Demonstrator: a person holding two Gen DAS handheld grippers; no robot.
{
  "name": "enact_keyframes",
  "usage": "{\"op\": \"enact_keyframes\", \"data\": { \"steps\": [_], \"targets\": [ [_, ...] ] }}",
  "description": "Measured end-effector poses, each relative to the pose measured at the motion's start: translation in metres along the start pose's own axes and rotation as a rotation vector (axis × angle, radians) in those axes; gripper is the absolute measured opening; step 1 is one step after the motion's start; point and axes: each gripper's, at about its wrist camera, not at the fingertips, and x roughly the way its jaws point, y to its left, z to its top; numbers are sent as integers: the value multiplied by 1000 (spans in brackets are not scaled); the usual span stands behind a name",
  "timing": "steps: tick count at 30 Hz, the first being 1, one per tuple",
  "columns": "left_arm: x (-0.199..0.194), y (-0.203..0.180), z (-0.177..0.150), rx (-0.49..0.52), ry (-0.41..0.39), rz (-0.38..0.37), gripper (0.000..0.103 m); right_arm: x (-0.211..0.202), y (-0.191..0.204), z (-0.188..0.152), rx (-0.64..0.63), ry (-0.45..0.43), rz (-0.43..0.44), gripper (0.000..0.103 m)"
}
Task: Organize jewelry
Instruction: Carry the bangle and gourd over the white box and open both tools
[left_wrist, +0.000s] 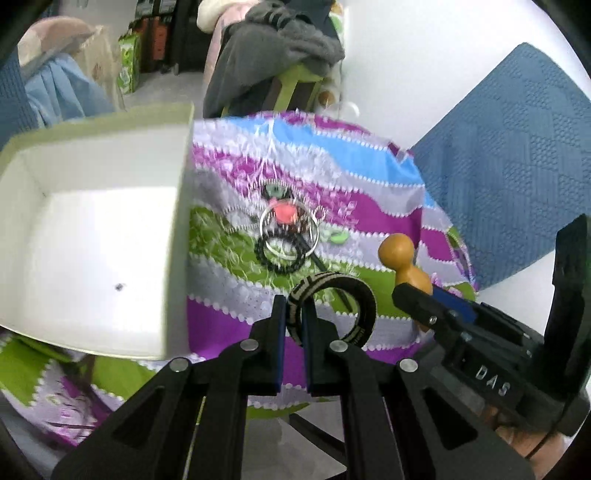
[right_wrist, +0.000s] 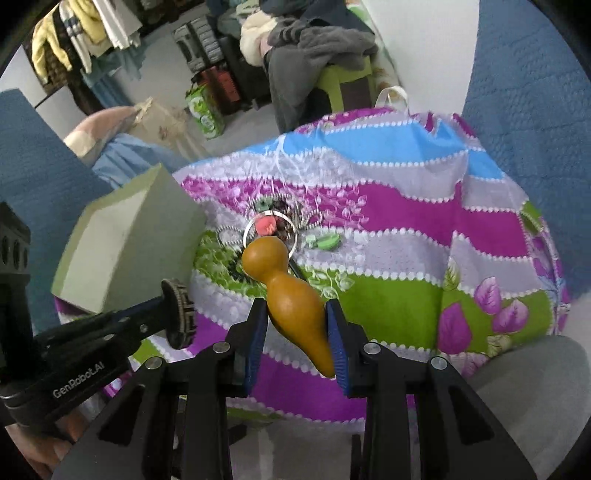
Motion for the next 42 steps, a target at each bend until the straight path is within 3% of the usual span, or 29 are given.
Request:
{"op": "enact_keyframes", "data": {
  "steps": [7, 14, 24, 28, 33, 42],
  "targets": [
    [-51, -1, 28, 43, -77, 6, 8, -43, 25, 36, -38, -109, 3, 30],
    [-96, 3, 55, 91, -152, 102, 8, -73, 62, 64, -64, -195, 29, 30],
    [-163, 35, 72, 88, -254, 150, 8, -95, 113, 78, -93, -284, 32, 30],
    [-184, 52, 74, 69, -291, 156, 8, -96, 135, 83, -88, -294, 70, 30],
    [-185, 87, 70, 36, -292, 176, 8, -75, 166, 79, -131, -264, 76, 30],
    [-146, 143, 50, -33, -176, 203, 8, 1, 202, 54, -177, -73, 99, 30]
  ]
}}
